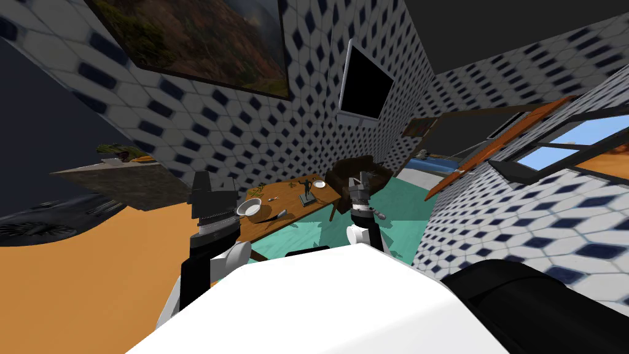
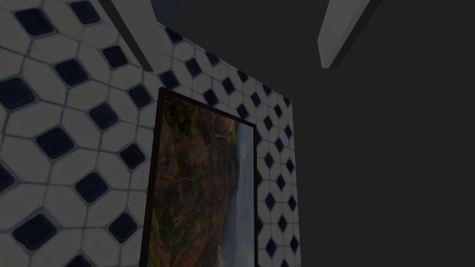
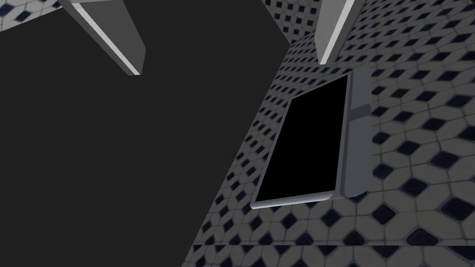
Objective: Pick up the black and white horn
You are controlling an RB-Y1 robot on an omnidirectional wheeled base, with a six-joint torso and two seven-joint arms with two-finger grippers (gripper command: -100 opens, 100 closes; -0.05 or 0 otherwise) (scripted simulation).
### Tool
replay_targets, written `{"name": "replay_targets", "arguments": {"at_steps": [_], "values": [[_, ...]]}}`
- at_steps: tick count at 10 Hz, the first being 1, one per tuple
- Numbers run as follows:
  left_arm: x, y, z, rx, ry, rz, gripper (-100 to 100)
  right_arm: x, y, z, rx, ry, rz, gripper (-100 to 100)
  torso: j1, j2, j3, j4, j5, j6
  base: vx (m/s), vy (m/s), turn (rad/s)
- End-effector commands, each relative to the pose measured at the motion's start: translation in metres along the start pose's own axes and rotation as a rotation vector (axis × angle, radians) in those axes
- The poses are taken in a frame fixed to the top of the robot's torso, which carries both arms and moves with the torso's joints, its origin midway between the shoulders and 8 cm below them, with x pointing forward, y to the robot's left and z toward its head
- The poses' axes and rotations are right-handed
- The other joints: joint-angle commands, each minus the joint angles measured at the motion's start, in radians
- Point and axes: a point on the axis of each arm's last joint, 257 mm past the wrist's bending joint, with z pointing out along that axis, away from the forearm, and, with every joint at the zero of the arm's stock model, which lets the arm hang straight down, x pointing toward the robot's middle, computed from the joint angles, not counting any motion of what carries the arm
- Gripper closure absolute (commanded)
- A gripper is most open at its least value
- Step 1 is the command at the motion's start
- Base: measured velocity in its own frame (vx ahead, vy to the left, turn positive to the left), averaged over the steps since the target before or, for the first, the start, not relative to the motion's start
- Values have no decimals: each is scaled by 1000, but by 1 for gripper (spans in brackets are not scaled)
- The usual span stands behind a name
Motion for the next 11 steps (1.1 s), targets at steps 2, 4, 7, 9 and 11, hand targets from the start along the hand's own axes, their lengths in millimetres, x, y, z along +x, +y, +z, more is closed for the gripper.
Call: {"name": "replay_targets", "arguments": {"at_steps": [2, 4, 7, 9, 11], "values": [[13, 20, 5, -45, 68, 5, -100, 0, 0, 0, 0, 0, 0, 0, 1, 2, 1, 0, 0, 0, -48, 15, 111], [23, 40, 10, -89, 113, 5, -100, 0, 0, 0, 0, 0, 0, 0, 2, 4, 2, 1, 0, 0, -69, 31, 104], [33, 68, 15, -158, 155, 5, -100, 0, 0, 0, 0, 0, 0, 0, 1, 3, 2, 1, 0, 0, -51, 21, 84], [37, 85, 18, -199, 175, 5, -100, 0, 0, 0, 0, 0, 0, 0, 2, 5, 3, 1, 1, 0, -75, 24, 95], [42, 103, 20, -242, 192, 5, -100, 0, 0, 0, 0, 0, 0, 0, 2, 4, 2, 1, 0, 0, -44, 23, 71]]}}
